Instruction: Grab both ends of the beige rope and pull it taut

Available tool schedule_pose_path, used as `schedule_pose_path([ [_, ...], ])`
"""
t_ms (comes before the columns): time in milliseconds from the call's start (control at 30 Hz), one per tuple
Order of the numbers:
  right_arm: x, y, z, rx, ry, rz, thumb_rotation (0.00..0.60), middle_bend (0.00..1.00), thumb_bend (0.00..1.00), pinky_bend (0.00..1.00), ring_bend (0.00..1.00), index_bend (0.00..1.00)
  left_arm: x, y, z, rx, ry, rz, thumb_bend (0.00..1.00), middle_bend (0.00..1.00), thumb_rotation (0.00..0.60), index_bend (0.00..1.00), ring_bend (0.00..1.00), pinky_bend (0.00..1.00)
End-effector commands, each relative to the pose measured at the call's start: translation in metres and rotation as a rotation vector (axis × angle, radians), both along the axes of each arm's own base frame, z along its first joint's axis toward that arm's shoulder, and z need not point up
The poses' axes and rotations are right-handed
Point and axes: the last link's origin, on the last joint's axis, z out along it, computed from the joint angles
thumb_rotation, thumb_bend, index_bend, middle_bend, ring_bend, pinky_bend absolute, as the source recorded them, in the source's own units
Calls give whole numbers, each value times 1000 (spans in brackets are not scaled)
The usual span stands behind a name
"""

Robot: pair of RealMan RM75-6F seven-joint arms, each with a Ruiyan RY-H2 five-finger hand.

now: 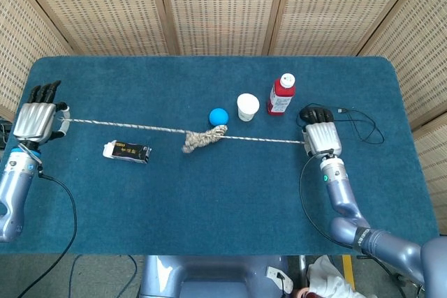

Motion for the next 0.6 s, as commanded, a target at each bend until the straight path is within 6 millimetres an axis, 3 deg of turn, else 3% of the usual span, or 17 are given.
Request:
schedule_pose_path([
  [33,-4,1,1,0,4,-8,600,0,483,0,0,690,-9,-2,-3,-9,-16,16,490,0,600,784,0,0],
  [100,-5,3,1,1,4,-10,600,0,483,0,0,690,-10,-2,-5,-13,-18,13,491,0,600,784,0,0],
  [133,-5,3,1,2,4,-11,600,0,480,0,0,648,-10,-2,-6,-15,-20,11,491,0,600,764,0,0],
  [167,-5,4,1,2,3,-11,600,0,423,0,0,530,-10,-2,-6,-16,-22,10,472,0,600,717,0,0],
  [200,-6,4,1,3,2,-12,600,0,349,0,0,412,-10,-2,-7,-18,-24,9,378,0,600,573,0,0],
  [233,-6,6,0,11,2,-14,600,0,209,0,0,214,-11,-3,-8,-22,-27,10,290,0,600,431,0,0],
  [267,-7,8,-1,24,-1,-21,600,0,115,0,0,112,-11,-4,-9,-26,-29,12,143,0,600,216,0,0],
  [300,-7,9,-1,34,-5,-28,600,0,36,0,0,31,-11,-4,-9,-29,-33,13,40,0,600,66,0,0],
  [333,-7,11,-1,47,-13,-36,600,0,3,0,0,1,-11,-6,-10,-31,-42,14,11,0,600,15,0,0],
  [600,7,32,20,24,-114,28,600,0,0,0,0,0,-14,-25,14,16,-120,15,0,0,600,0,0,0],
])
